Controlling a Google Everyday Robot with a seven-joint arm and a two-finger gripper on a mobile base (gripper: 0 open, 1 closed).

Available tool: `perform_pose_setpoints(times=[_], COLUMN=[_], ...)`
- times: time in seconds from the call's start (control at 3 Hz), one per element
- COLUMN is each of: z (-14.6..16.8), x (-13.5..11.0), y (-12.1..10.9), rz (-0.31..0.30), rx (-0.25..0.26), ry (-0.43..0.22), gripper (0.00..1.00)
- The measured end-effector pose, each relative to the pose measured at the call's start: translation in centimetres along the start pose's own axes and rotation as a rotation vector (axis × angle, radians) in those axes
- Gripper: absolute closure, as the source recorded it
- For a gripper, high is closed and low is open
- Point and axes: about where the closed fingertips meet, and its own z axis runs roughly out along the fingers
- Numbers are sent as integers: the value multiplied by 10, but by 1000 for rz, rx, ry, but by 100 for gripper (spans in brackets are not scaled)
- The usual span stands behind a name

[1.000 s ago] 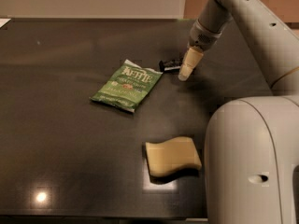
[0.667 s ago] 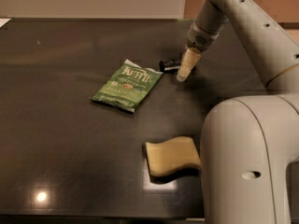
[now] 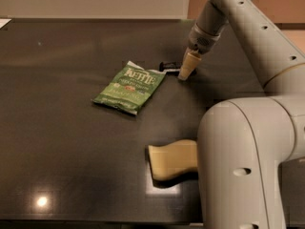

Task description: Move rxbar chocolate near sponge

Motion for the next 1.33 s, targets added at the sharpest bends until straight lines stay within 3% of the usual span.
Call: perform_pose_setpoints(times=[0.67,1.0,1.33], z=[-4,-4,-37], x=[-2,-2,8], y=[-1,-1,6], rz=[-8,-8,8], rx=[-1,-1,34], ry=[1,1,-43], gripper=[86,100,100])
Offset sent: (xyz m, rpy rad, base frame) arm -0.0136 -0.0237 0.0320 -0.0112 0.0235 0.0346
